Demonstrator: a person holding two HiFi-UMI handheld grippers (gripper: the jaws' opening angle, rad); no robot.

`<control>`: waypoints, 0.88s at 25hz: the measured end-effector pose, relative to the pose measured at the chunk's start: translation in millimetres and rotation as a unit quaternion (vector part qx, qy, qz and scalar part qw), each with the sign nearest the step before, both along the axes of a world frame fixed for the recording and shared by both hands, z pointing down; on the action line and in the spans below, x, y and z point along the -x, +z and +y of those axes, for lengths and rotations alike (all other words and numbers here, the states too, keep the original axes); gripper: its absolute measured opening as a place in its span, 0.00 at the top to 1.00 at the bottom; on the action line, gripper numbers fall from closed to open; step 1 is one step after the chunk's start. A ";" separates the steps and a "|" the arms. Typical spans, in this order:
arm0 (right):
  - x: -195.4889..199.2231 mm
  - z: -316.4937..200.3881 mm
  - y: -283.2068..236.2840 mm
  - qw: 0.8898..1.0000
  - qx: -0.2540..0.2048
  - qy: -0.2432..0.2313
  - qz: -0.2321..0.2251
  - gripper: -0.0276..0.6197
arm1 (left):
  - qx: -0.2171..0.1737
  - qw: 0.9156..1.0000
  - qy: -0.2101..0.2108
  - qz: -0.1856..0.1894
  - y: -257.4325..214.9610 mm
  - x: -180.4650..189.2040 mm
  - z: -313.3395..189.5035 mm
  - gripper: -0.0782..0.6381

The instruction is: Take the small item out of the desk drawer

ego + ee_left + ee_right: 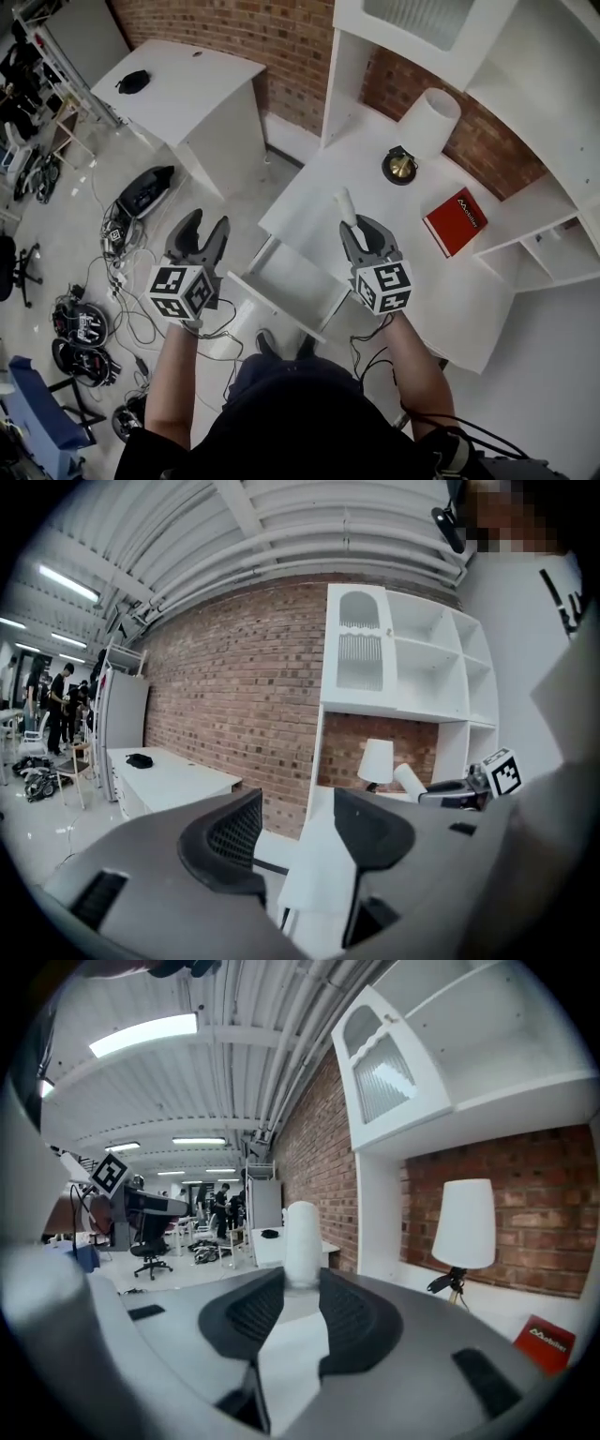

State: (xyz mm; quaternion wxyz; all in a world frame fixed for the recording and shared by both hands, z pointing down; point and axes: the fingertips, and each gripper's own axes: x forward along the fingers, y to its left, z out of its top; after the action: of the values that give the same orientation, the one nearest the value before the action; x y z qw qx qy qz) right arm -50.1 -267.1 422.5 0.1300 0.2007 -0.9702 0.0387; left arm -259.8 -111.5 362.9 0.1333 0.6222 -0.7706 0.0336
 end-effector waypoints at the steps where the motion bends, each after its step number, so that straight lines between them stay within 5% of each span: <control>1: -8.3 -6.2 -10.4 1.000 -0.005 0.014 -0.009 0.78 | -0.008 1.000 -0.001 -0.010 -9.6 -1.0 -3.5 0.57; 8: -74.4 -41.7 -71.0 0.989 -0.027 0.127 -0.073 0.78 | -0.063 0.997 0.023 -0.042 -55.8 -17.2 -23.7 0.57; 22: -144.5 -19.7 -91.2 0.964 -0.056 0.253 -0.061 0.78 | -0.090 0.988 0.122 -0.010 -67.1 -38.3 -55.1 0.57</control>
State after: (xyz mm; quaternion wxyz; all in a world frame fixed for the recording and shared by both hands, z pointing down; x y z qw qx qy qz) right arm 94.5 -286.8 331.3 0.0450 0.4442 -0.8943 0.0283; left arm -221.5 -166.6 295.9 0.0638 0.7208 -0.6901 -0.0138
